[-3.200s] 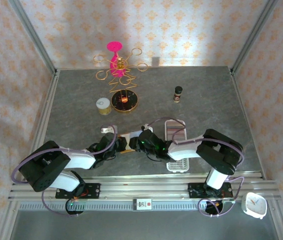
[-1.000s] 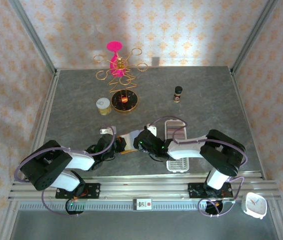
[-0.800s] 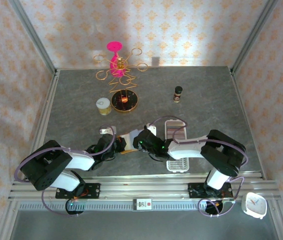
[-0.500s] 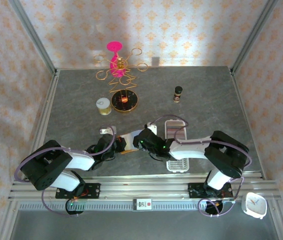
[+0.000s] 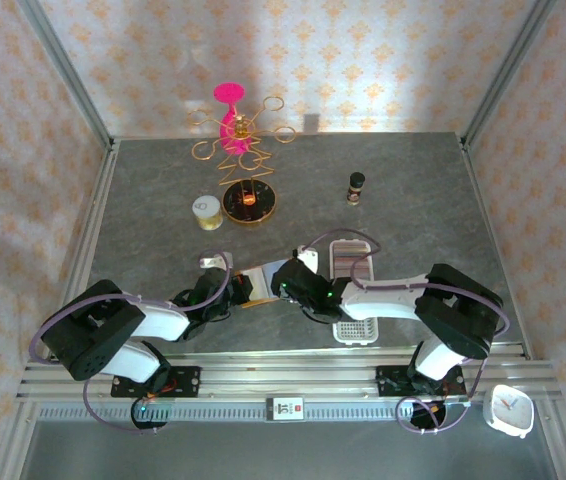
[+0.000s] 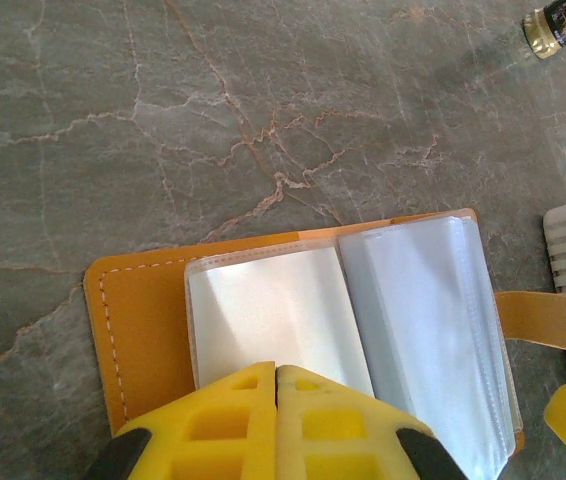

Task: Put the credit cards into the card holder

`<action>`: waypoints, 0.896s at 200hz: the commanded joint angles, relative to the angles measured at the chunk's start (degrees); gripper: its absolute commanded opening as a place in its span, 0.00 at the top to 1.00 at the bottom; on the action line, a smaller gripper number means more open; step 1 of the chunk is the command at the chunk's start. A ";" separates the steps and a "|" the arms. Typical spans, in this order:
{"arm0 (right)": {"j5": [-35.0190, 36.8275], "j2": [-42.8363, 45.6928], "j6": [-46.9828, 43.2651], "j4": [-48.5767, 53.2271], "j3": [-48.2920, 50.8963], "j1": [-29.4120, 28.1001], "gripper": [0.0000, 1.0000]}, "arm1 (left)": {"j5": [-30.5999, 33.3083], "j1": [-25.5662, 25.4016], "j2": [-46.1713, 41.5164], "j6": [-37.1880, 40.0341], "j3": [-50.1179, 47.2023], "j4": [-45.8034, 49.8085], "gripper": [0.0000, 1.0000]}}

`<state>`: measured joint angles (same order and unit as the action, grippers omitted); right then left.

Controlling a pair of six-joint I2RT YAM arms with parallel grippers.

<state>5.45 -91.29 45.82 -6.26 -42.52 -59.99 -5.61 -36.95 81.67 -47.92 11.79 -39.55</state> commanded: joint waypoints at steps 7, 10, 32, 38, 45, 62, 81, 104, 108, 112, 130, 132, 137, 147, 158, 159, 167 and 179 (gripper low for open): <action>1.67 -2.19 -0.48 1.77 -2.51 -0.35 0.58 | -0.55 0.48 1.14 0.73 0.22 0.92 0.97; 1.67 -2.42 -0.47 1.85 -2.60 -0.31 0.58 | -0.55 0.47 1.13 0.76 0.21 0.91 0.96; 1.96 -4.74 -0.30 3.60 -3.95 -0.31 0.58 | -0.73 0.48 1.12 0.81 0.29 0.97 0.97; 2.16 -5.35 -0.21 4.26 -4.45 -0.30 0.58 | -0.74 0.43 1.08 0.90 0.29 0.97 0.96; 2.59 -6.01 -0.08 5.22 -4.90 -0.22 0.58 | -0.81 0.44 1.04 0.90 0.25 1.08 0.97; 3.08 -7.22 0.06 6.60 -5.69 -0.29 0.57 | -0.72 0.50 1.05 0.97 0.21 1.14 0.97; 1.42 -7.85 -0.10 5.55 -5.65 -0.39 0.57 | -0.68 0.47 0.95 0.93 -0.01 1.14 0.97; -2.38 -7.55 -0.08 0.30 -4.28 -0.48 0.57 | -0.55 0.47 0.39 0.67 -0.90 -0.03 0.97; -2.96 -7.35 0.03 -0.67 -3.99 -0.46 0.57 | -0.55 0.47 0.23 0.49 -1.33 -0.65 0.97; -3.52 -7.20 0.10 -1.72 -3.62 -0.46 0.57 | -0.43 0.47 -0.10 0.26 -1.68 -1.32 0.97; -5.73 -6.67 0.41 -5.77 -2.68 -0.48 0.57 | 0.05 0.48 -0.99 -0.37 -2.71 -2.71 0.98; -5.83 -6.64 0.45 -6.06 -2.66 -0.44 0.57 | 0.11 0.47 -1.12 -0.41 -2.73 -2.72 0.98; -6.31 -6.62 0.56 -6.78 -2.58 -0.48 0.57 | 0.16 0.50 -1.15 -0.42 -2.74 -2.73 0.98; -7.17 -6.71 0.59 -7.88 -2.57 -0.48 0.57 | 0.09 0.52 -0.99 -0.26 -2.61 -2.60 0.98; -7.93 -6.88 0.69 -8.79 -2.65 -0.48 0.57 | -0.45 0.56 -0.57 -0.69 -2.56 -2.75 0.99; -8.01 -6.88 0.68 -8.91 -2.65 -0.44 0.57 | -0.54 0.56 -0.51 -0.73 -2.56 -2.83 0.99; -8.51 -7.02 0.83 -9.57 -2.65 -0.48 0.57 | -1.29 0.62 -0.19 -1.36 -2.65 -3.65 0.99; -9.47 -7.06 1.06 -11.00 -2.36 -0.48 0.57 | -2.27 0.74 0.24 -2.50 -3.03 -5.46 1.00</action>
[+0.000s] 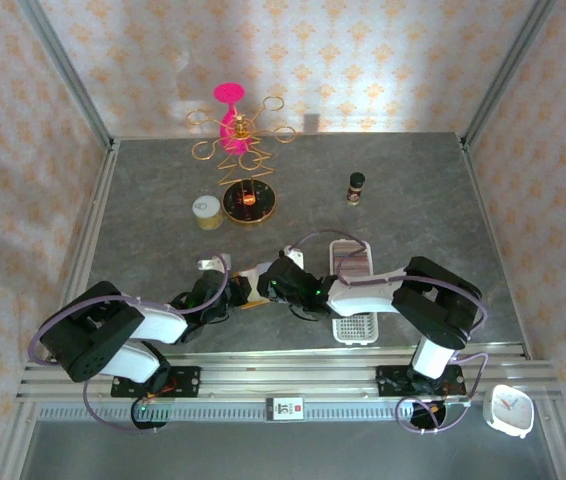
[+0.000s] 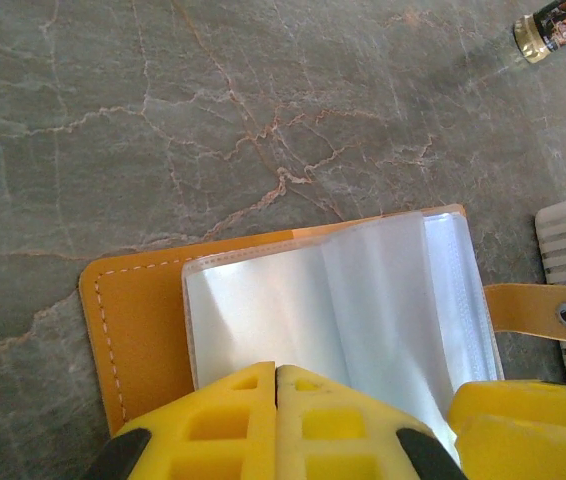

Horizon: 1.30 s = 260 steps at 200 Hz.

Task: Put the credit cards into the card holder

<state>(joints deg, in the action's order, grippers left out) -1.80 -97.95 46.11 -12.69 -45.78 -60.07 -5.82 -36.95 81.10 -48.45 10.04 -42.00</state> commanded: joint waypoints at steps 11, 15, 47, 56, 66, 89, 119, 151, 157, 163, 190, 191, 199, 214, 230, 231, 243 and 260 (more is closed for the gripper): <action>-2.93 -0.33 0.99 -5.74 1.12 -0.39 0.57 | -2.44 0.85 1.11 -2.74 -1.68 -4.58 1.00; -3.21 -0.31 1.15 -6.07 1.21 -0.39 0.57 | -2.42 0.91 1.08 -2.97 -1.82 -4.98 1.00; -3.94 -0.44 1.63 -7.48 1.56 -0.37 0.57 | -1.51 1.24 1.81 -3.44 -2.01 -5.20 1.00; -3.54 -0.40 1.66 -7.03 1.44 -0.39 0.57 | -1.65 1.18 2.05 -3.47 -2.11 -5.52 1.00; -2.79 -0.16 1.62 -5.89 1.24 -0.38 0.57 | -1.78 1.26 2.14 -3.43 -2.30 -5.72 1.00; 1.55 1.59 1.21 -1.24 0.76 -0.39 0.57 | -1.39 1.27 1.90 -3.17 -2.57 -5.30 1.00; 6.99 5.18 0.66 2.94 2.01 -0.39 0.57 | -1.22 1.27 1.31 -2.42 -2.65 -4.50 1.00; 10.63 5.28 0.08 8.01 2.10 -0.40 0.57 | -1.54 1.27 0.77 -2.20 -2.42 -4.12 1.00; 10.76 5.02 0.04 8.39 2.13 -0.39 0.56 | -1.61 1.27 0.68 -2.18 -2.41 -3.98 1.00; 10.68 4.69 0.04 8.53 2.18 -0.39 0.56 | -1.67 1.27 0.57 -2.13 -2.40 -3.89 1.00; 8.60 2.94 -0.04 7.63 2.18 -0.39 0.56 | -1.90 1.27 0.71 -2.08 -2.36 -4.06 1.00; 8.59 2.85 -0.09 7.61 2.19 -0.39 0.56 | -1.91 1.27 0.67 -2.09 -2.33 -4.06 1.00; 8.47 2.34 -0.23 7.87 1.99 -0.38 0.56 | -1.98 1.27 0.70 -2.09 -2.40 -4.14 1.00; 8.83 1.30 -0.31 8.98 1.49 -0.38 0.56 | -2.09 1.27 0.56 -2.13 -2.46 -4.19 1.00; 8.08 0.46 -0.62 9.18 0.98 -0.44 0.56 | -2.23 1.27 0.64 -2.17 -2.55 -4.47 1.00; 7.97 0.38 -0.64 9.18 0.97 -0.46 0.56 | -2.20 1.27 0.68 -2.18 -2.52 -4.48 1.00; 7.36 -0.25 -0.90 9.08 0.49 -0.59 0.55 | -2.22 1.27 0.73 -2.18 -2.66 -4.50 1.00; 6.93 -1.25 -1.07 9.52 -0.61 -0.90 0.55 | -2.24 1.27 0.81 -2.26 -2.66 -4.59 1.00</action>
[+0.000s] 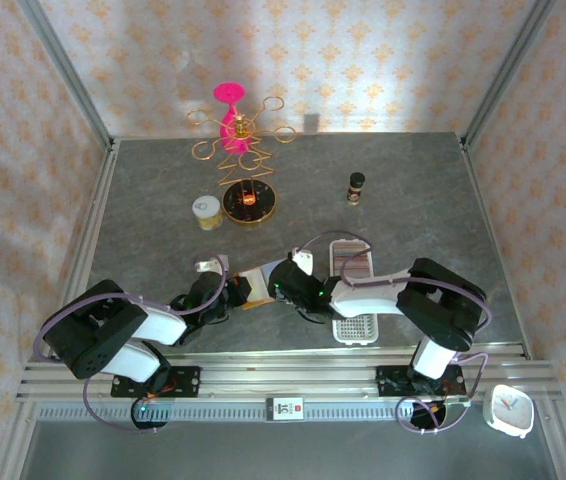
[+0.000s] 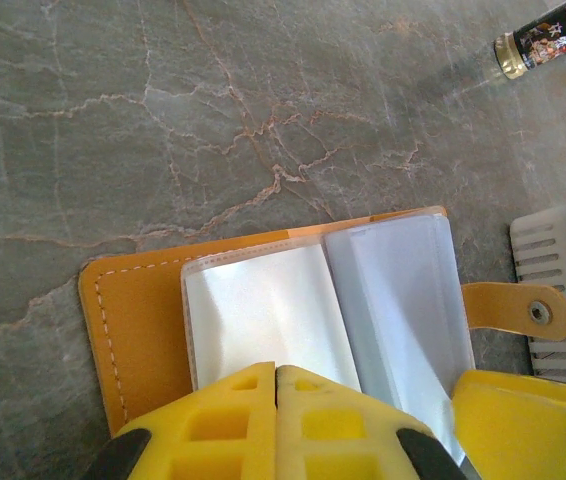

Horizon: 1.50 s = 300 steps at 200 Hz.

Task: Put the credit cards into the card holder

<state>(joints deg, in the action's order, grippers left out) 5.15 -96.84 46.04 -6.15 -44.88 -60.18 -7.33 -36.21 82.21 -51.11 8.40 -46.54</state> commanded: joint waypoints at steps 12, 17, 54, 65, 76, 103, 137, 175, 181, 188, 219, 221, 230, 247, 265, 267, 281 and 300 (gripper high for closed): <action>-0.75 -2.63 -1.12 2.45 -2.07 -1.01 0.55 | -0.63 0.52 -0.13 0.40 -1.02 -0.05 1.00; -1.46 -2.58 -1.12 1.77 -2.05 -1.14 0.55 | -0.53 0.52 -0.12 0.40 -1.02 0.09 1.00; -5.94 -1.51 -0.44 -5.11 -1.11 -1.16 0.54 | 0.56 0.53 -0.11 0.25 -0.85 0.82 1.00; -7.05 -1.56 -0.17 -6.66 -1.02 -1.08 0.54 | 0.71 0.57 -0.27 0.08 -0.84 0.83 1.00; -8.22 -1.92 0.06 -8.20 -1.00 -1.16 0.54 | 0.73 0.52 -0.40 -0.09 -0.83 0.75 1.00; -10.23 -3.32 0.96 -10.94 -0.72 -1.16 0.54 | 0.48 0.52 -0.41 -0.72 -1.11 -0.58 1.00; -12.36 -3.15 2.21 -14.94 0.51 -1.16 0.55 | 0.39 0.48 -0.60 -1.42 -1.81 -2.11 1.00; -13.46 -2.90 3.15 -17.76 1.03 -1.16 0.55 | 1.88 0.52 -2.72 -2.25 -3.05 -3.00 1.00; -13.37 -3.08 3.25 -17.84 1.02 -1.08 0.55 | 2.47 0.52 -3.37 -2.84 -3.34 -2.76 1.00; -13.26 -3.29 3.35 -17.91 1.02 -1.11 0.55 | 2.99 0.52 -4.19 -3.30 -3.50 -2.40 1.00; -13.29 -4.40 3.96 -18.01 0.85 -1.16 0.55 | 3.76 0.52 -7.43 -3.87 -4.89 -3.79 1.00; -13.31 -4.41 3.97 -18.06 0.85 -1.14 0.55 | 3.87 0.52 -7.67 -3.94 -5.06 -4.01 1.00; -13.31 -4.50 4.07 -18.19 0.73 -1.16 0.55 | 4.35 0.52 -8.67 -4.30 -5.65 -4.76 1.00; -13.33 -4.58 4.14 -18.24 0.67 -1.12 0.55 | 6.09 0.52 -11.20 -5.03 -6.77 -4.42 0.99; -13.44 -4.59 4.07 -18.18 0.41 -1.16 0.55 | 8.98 0.52 -14.71 -5.62 -7.41 -1.58 0.99; -13.44 -4.59 4.06 -18.10 0.37 -1.16 0.55 | 9.35 0.52 -15.31 -5.70 -7.43 -0.97 0.99; -13.55 -4.79 3.90 -17.74 0.07 -1.11 0.55 | 12.26 0.52 -19.20 -6.23 -7.52 3.24 0.99; -13.76 -4.92 3.71 -17.58 -0.20 -1.12 0.55 | 16.28 0.52 -25.46 -6.39 -7.03 10.38 0.99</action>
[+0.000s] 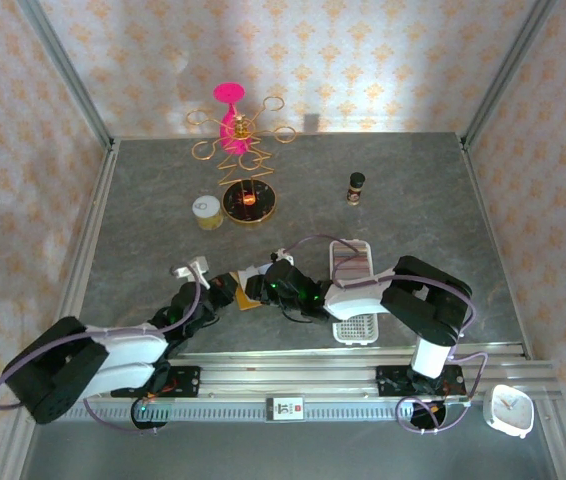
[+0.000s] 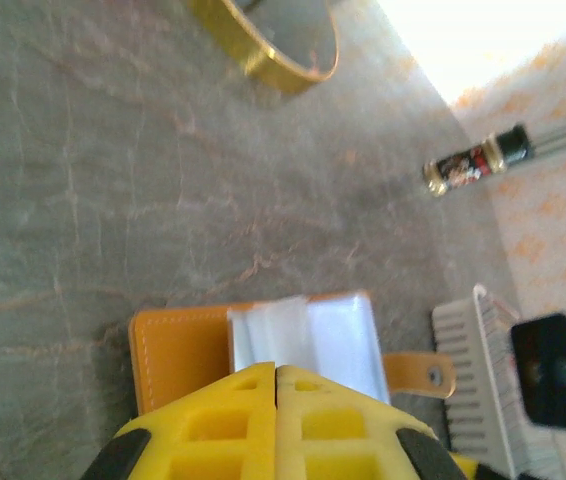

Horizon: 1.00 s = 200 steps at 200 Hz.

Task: Put the credit cards into the card holder

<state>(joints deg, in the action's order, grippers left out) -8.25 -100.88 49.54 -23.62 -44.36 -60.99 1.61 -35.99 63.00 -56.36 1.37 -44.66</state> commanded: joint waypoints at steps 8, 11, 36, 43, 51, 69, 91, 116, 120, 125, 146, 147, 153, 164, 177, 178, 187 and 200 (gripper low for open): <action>-0.47 -0.72 0.14 -0.22 -0.82 -0.29 0.55 | 8.84 0.31 -8.71 -0.78 0.89 12.30 0.99; -0.47 -0.70 0.06 -0.24 -0.88 -0.30 0.55 | 9.17 0.30 -9.56 -0.57 1.34 13.82 0.99; -0.24 -0.73 -0.31 0.15 -1.37 -0.36 0.56 | 9.56 0.61 -13.33 2.93 7.42 25.69 0.98; -0.28 -0.85 -0.41 0.25 -1.48 -0.34 0.56 | 9.12 0.87 -13.28 3.20 9.30 28.38 0.97; -0.48 -0.91 -0.49 0.15 -1.56 -0.32 0.56 | 7.86 1.44 -12.60 3.57 10.99 30.19 0.96; -0.72 -1.00 -0.76 0.17 -1.83 -0.29 0.58 | 2.27 3.47 -8.93 4.30 14.41 31.98 0.96; -0.66 -1.07 -1.02 0.35 -1.98 -0.53 0.62 | -4.97 5.09 -2.04 5.75 18.59 31.86 0.99; -0.40 -1.31 -1.37 0.75 -2.15 -0.59 0.68 | -10.74 6.36 6.05 6.43 21.73 28.87 1.00; -0.33 -1.31 -1.36 0.85 -2.18 -0.60 0.69 | -11.58 6.49 7.22 6.34 21.87 27.73 1.00; -0.34 -1.42 -1.37 1.03 -2.22 -0.62 0.69 | -12.51 6.71 8.69 6.14 21.91 26.42 1.00; -0.34 -1.85 -1.64 1.87 -2.58 -0.60 0.70 | -16.96 7.99 14.07 5.31 22.00 20.83 1.00; -0.31 -1.81 -1.68 1.84 -2.62 -0.61 0.70 | -17.06 8.02 14.29 5.34 22.05 20.57 1.00; -0.36 -1.88 -1.68 1.95 -2.65 -0.65 0.71 | -18.12 8.20 15.30 5.21 22.23 19.47 1.00; -0.41 -1.86 -1.80 1.95 -2.59 -0.70 0.71 | -18.81 8.25 17.09 5.17 22.43 17.97 1.00; -0.37 -1.97 -1.97 2.07 -2.73 -0.77 0.71 | -19.51 8.28 18.60 5.13 22.24 16.26 1.00; -0.41 -1.96 -1.98 2.12 -2.74 -0.78 0.71 | -19.52 8.29 18.67 5.12 22.22 16.18 1.00; -0.41 -1.95 -2.14 2.46 -2.92 -0.73 0.71 | -19.89 8.30 19.64 5.21 21.94 15.00 1.00; -0.45 -2.04 -2.34 2.55 -3.12 -0.74 0.71 | -19.54 8.29 20.89 5.38 21.66 14.48 1.00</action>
<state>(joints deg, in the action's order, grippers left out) -9.06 -101.95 48.58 -22.52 -45.80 -61.36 -15.75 -28.01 82.04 -51.77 22.41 -25.12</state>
